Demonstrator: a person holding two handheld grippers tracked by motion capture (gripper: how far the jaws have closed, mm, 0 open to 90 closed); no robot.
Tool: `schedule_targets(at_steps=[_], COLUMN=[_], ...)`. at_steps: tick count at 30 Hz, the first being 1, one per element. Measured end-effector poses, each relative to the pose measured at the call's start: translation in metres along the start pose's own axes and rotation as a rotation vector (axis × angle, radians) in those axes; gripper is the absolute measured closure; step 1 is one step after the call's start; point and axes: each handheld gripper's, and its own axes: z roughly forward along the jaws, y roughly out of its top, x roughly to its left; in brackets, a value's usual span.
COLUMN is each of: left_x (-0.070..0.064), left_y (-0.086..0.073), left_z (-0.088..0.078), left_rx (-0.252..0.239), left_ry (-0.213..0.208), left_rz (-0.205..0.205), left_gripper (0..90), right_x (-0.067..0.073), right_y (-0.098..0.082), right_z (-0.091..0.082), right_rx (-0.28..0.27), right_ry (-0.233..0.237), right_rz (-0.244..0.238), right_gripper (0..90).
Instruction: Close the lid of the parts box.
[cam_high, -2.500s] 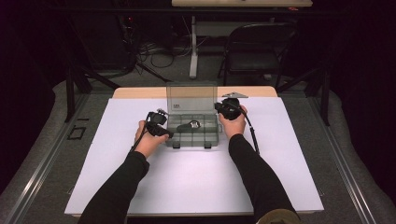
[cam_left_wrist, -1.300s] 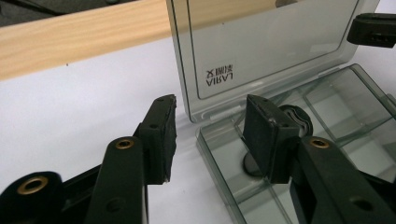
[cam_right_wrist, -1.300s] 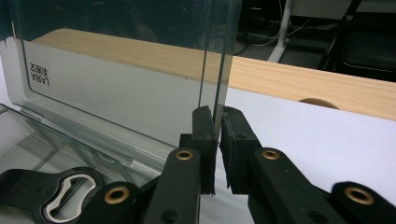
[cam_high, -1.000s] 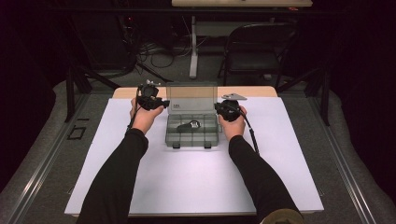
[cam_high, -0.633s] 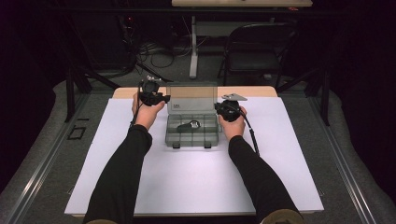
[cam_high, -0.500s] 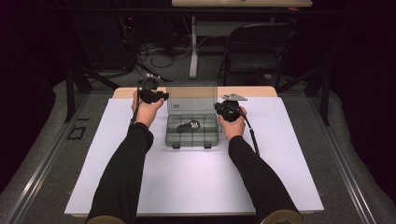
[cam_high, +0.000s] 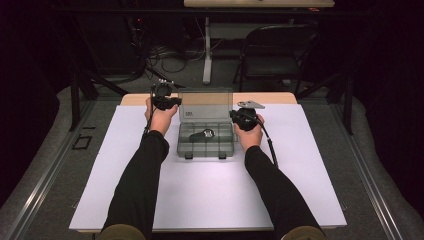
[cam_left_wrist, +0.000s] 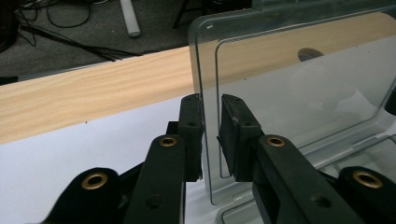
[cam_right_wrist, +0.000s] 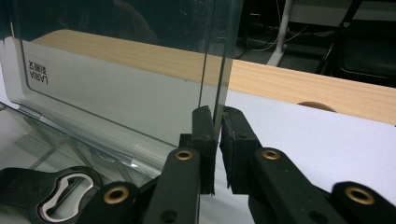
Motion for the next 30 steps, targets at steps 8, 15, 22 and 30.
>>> schedule_targets(at_steps=[8, 15, 22, 30], left_x=[0.0033, 0.0029, 0.001, -0.0017], left_y=[-0.0027, -0.0031, -0.0034, -0.0045], left_z=[0.0069, 0.0069, 0.0073, 0.0063], left_rx=[0.009, -0.001, -0.006, -0.009], left_ry=[0.002, 0.013, 0.025, 0.038], left_rz=[-0.045, -0.072, -0.1, -0.118], left_gripper=[83.5, 87.0, 88.1, 88.7], right_x=[-0.0001, 0.0009, 0.0003, -0.0004], right_y=[-0.0001, 0.0001, 0.0, -0.0003], right_z=[0.0003, 0.0002, 0.0003, 0.0002], right_rx=[0.0, 0.002, 0.002, 0.002], right_ry=[0.001, -0.005, 0.0, 0.004], right_rz=[-0.007, -0.014, -0.016, -0.016], right_gripper=[84.6, 84.4, 84.2, 83.6])
